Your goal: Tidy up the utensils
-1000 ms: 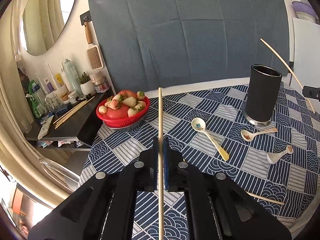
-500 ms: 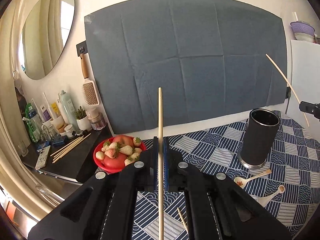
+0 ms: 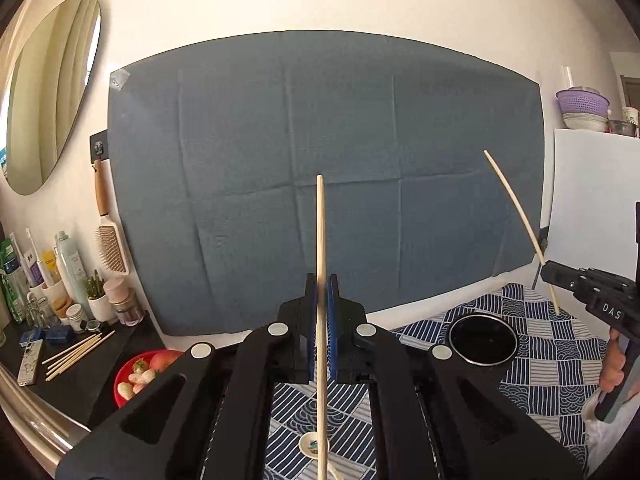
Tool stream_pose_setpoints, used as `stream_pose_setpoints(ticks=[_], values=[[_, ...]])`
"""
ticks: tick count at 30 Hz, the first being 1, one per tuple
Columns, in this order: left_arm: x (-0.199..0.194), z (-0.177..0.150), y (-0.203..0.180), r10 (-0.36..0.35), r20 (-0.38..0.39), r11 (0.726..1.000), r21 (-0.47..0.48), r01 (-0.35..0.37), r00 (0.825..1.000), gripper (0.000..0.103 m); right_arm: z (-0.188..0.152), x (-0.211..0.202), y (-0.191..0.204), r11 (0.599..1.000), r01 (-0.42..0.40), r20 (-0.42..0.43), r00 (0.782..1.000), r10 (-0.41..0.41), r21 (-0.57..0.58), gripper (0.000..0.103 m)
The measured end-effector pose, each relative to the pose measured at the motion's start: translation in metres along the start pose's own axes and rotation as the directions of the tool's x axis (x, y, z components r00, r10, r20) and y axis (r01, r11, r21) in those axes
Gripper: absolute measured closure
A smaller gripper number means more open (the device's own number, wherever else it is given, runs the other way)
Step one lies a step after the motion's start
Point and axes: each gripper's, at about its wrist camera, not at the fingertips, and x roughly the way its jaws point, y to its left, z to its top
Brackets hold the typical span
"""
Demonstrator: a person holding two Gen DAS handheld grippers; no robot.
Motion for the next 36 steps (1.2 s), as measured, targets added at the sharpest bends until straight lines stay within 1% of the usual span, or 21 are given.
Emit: stream_pose_setpoints(ticks=[2, 5, 6, 8, 10, 13, 14, 16, 17, 19, 20, 22, 23, 24, 25, 27, 29, 31, 34, 36], values=[[0.012, 0.004, -0.007, -0.048, 0.015, 0.999, -0.013, 0.048, 0.999, 0.098, -0.001, 0.009, -0.003, 1.0, -0.014, 0.013, 1.0, 0.014, 0.007, 0.098], [0.025, 0.006, -0.015, -0.116, 0.077, 0.992, -0.039, 0.119, 0.99, 0.098, -0.004, 0.02, -0.005, 0.999, -0.033, 0.035, 0.999, 0.033, 0.009, 0.098], [0.03, 0.006, -0.017, -0.146, 0.097, 0.987, -0.046, 0.151, 0.984, 0.098, -0.005, 0.023, -0.006, 0.999, -0.037, 0.043, 0.998, 0.037, 0.006, 0.098], [0.04, 0.007, -0.024, -0.214, 0.137, 0.974, -0.046, 0.222, 0.967, 0.098, -0.009, 0.029, -0.008, 0.999, -0.038, 0.049, 0.998, 0.037, 0.008, 0.098], [0.052, 0.008, -0.032, -0.264, 0.158, 0.961, -0.04, 0.273, 0.951, 0.098, -0.013, 0.035, -0.011, 0.999, -0.043, 0.056, 0.998, 0.042, 0.018, 0.098], [0.069, 0.006, -0.043, -0.361, 0.183, 0.926, -0.042, 0.374, 0.914, 0.098, -0.02, 0.042, -0.018, 0.997, -0.063, 0.079, 0.995, 0.06, 0.039, 0.098], [0.074, 0.005, -0.047, -0.396, 0.194, 0.911, -0.041, 0.411, 0.897, 0.098, -0.023, 0.045, -0.021, 0.997, -0.063, 0.087, 0.995, 0.058, 0.052, 0.098], [0.083, 0.002, -0.055, -0.427, 0.221, 0.892, -0.057, 0.449, 0.877, 0.098, -0.028, 0.051, -0.025, 0.994, -0.079, 0.085, 0.994, 0.073, 0.077, 0.098], [0.089, -0.001, -0.057, -0.449, 0.226, 0.878, -0.07, 0.474, 0.864, 0.098, -0.031, 0.054, -0.028, 0.992, -0.084, 0.085, 0.993, 0.076, 0.095, 0.098], [0.096, -0.006, -0.063, -0.489, 0.253, 0.845, -0.1, 0.525, 0.835, 0.098, -0.036, 0.06, -0.031, 0.988, -0.099, 0.079, 0.993, 0.09, 0.117, 0.098], [0.098, -0.008, -0.065, -0.501, 0.27, 0.833, -0.106, 0.543, 0.822, 0.098, -0.038, 0.062, -0.033, 0.988, -0.094, 0.084, 0.993, 0.084, 0.124, 0.098], [0.104, -0.015, -0.069, -0.513, 0.294, 0.815, -0.126, 0.565, 0.806, 0.098, -0.043, 0.067, -0.033, 0.987, -0.1, 0.085, 0.992, 0.09, 0.124, 0.098], [0.107, -0.018, -0.069, -0.529, 0.302, 0.799, -0.137, 0.586, 0.793, 0.098, -0.045, 0.07, -0.033, 0.986, -0.103, 0.084, 0.992, 0.092, 0.129, 0.098], [0.112, -0.021, -0.071, -0.542, 0.306, 0.785, -0.149, 0.601, 0.783, 0.098, -0.048, 0.072, -0.033, 0.984, -0.115, 0.081, 0.991, 0.105, 0.133, 0.098], [0.116, -0.023, -0.072, -0.544, 0.308, 0.779, -0.161, 0.606, 0.781, 0.098, -0.051, 0.073, -0.034, 0.983, -0.122, 0.083, 0.99, 0.111, 0.14, 0.098], [0.123, -0.029, -0.074, -0.561, 0.311, 0.759, -0.176, 0.627, 0.767, 0.098, -0.056, 0.075, -0.037, 0.98, -0.132, 0.076, 0.99, 0.121, 0.148, 0.098], [0.13, -0.034, -0.078, -0.569, 0.289, 0.754, -0.189, 0.629, 0.769, 0.098, -0.059, 0.076, -0.038, 0.981, -0.126, 0.062, 0.991, 0.118, 0.15, 0.098], [0.137, -0.037, -0.085, -0.57, 0.276, 0.757, -0.19, 0.625, 0.774, 0.098, -0.061, 0.077, -0.037, 0.984, -0.116, 0.049, 0.993, 0.11, 0.134, 0.098], [0.145, -0.043, -0.096, -0.587, 0.256, 0.745, -0.2, 0.636, 0.768, 0.098, -0.063, 0.075, -0.034, 0.987, -0.099, 0.032, 0.995, 0.095, 0.126, 0.098], [0.147, -0.05, -0.1, -0.586, 0.24, 0.754, -0.19, 0.629, 0.774, 0.098, -0.065, 0.075, -0.034, 0.989, -0.085, 0.018, 0.996, 0.084, 0.122, 0.098]])
